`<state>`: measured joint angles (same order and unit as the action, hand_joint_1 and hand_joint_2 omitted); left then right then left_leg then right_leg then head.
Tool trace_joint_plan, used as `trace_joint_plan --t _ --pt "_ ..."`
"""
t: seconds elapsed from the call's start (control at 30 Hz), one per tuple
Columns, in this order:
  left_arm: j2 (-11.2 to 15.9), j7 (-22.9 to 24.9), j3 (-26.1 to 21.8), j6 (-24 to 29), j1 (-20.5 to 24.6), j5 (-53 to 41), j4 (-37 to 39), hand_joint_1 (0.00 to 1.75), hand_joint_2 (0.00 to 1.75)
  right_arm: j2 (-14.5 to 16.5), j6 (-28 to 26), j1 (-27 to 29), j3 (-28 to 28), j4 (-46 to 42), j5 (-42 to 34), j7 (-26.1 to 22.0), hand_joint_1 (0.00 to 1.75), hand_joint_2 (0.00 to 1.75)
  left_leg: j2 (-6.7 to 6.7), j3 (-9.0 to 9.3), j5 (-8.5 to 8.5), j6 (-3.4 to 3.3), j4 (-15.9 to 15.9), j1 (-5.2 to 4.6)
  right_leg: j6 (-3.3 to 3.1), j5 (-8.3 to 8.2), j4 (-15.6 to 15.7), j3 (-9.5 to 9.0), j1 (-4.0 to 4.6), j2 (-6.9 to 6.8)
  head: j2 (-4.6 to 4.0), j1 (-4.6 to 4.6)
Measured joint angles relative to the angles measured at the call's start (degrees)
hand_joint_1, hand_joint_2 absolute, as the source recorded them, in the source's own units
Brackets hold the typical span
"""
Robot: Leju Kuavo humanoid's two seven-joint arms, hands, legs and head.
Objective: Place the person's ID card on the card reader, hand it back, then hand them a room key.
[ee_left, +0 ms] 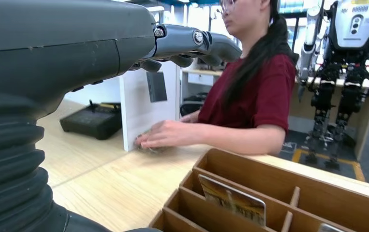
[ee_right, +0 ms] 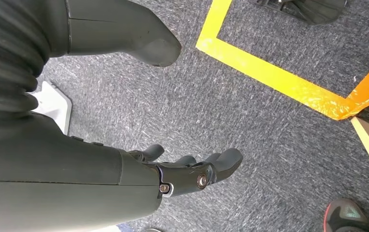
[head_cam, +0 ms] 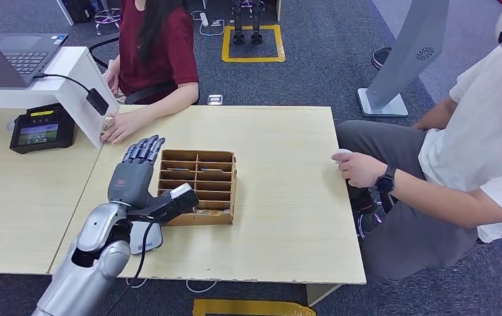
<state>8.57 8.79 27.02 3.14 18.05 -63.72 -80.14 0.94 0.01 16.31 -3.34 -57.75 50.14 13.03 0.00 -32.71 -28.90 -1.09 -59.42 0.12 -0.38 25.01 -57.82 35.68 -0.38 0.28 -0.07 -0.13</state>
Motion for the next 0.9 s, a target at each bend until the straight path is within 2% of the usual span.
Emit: trace_joint_plan --t 0.9 --pt "-1.83 0.39 0.03 1.5 2.13 -3.33 4.62 0.0 1.75 0.0 -0.16 -0.87 0.61 0.13 -0.04 0.02 0.0 1.75 0.01 0.01 0.0 0.0 0.0 0.0 0.0 0.0 0.0 0.0 0.0 0.01 0.0 0.0"
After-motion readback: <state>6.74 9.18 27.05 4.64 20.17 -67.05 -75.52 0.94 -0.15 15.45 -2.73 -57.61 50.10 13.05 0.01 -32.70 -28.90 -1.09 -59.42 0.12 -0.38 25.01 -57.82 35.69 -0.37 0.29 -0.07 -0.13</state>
